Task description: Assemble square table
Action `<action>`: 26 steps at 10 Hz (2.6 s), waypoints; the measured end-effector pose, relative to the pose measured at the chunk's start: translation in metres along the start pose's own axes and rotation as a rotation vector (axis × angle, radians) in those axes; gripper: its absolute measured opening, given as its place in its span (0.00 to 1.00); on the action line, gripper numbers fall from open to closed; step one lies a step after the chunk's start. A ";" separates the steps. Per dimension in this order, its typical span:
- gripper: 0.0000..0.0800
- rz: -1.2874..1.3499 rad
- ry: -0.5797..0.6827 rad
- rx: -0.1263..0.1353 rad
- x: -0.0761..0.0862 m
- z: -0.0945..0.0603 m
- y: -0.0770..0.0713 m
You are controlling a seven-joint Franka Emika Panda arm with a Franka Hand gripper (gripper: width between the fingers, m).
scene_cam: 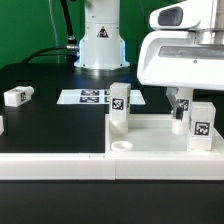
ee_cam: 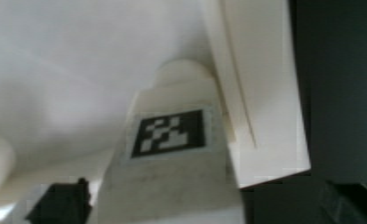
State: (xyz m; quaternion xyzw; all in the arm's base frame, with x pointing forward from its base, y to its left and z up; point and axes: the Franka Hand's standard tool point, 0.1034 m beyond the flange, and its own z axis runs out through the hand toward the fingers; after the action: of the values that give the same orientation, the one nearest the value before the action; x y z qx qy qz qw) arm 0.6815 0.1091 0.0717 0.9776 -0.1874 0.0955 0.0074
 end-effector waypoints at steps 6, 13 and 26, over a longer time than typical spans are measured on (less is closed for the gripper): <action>0.36 0.337 -0.002 -0.007 0.002 0.001 0.006; 0.36 1.385 -0.143 -0.001 -0.002 0.002 0.008; 0.78 1.571 -0.117 0.055 0.002 -0.030 0.030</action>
Offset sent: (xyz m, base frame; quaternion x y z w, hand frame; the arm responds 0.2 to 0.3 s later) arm 0.0000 0.0000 0.0000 0.0000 0.0000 0.1938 0.9810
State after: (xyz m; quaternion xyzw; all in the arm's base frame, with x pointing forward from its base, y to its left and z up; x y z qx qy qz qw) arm 0.6668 0.0820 0.1012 0.5620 -0.8211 0.0259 -0.0963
